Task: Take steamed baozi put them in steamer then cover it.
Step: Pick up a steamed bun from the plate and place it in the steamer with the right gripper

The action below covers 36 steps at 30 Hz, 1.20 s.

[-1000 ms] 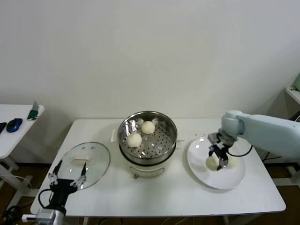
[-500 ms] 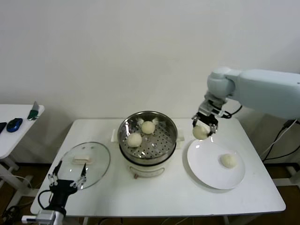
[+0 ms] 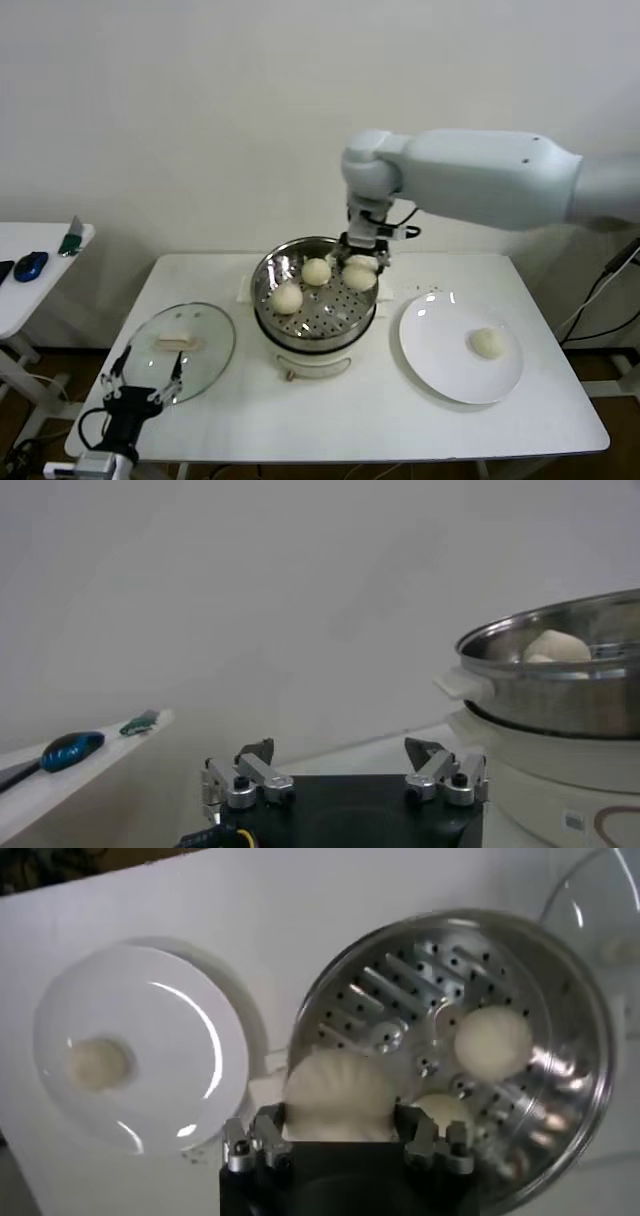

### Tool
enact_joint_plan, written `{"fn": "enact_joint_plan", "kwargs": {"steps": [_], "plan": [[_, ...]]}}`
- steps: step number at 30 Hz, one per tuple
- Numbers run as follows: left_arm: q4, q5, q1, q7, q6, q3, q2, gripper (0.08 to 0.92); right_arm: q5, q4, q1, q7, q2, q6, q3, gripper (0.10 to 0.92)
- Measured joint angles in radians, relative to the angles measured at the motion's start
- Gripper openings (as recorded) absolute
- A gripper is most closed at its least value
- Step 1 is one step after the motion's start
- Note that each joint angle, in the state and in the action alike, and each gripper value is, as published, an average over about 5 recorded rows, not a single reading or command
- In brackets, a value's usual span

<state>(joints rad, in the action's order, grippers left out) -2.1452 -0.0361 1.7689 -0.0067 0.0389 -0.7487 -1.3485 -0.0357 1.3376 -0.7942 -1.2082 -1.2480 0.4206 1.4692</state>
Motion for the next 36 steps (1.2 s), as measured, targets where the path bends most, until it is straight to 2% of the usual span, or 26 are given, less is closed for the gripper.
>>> {"fn": "enact_joint_plan", "kwargs": {"steps": [12, 24, 30, 36], "plan": [[0.015, 0.005, -0.011, 0.000, 0.002, 0.010, 0.012, 0.823, 0.158, -0.080, 0.155, 0.004, -0.146, 0.108, -0.070, 0.706], [0.034, 0.005, -0.015, 0.000, 0.001, 0.011, 0.018, 0.823, 0.220, -0.086, 0.234, 0.004, -0.170, 0.146, -0.065, 0.720], [0.041, 0.005, -0.016, 0.000, -0.001, 0.013, 0.017, 0.823, 0.235, -0.084, 0.248, -0.001, -0.169, 0.148, -0.067, 0.807], [0.041, 0.005, -0.017, 0.000, -0.001, 0.013, 0.017, 0.823, 0.244, -0.090, 0.249, -0.009, -0.167, 0.154, -0.081, 0.822]]}}
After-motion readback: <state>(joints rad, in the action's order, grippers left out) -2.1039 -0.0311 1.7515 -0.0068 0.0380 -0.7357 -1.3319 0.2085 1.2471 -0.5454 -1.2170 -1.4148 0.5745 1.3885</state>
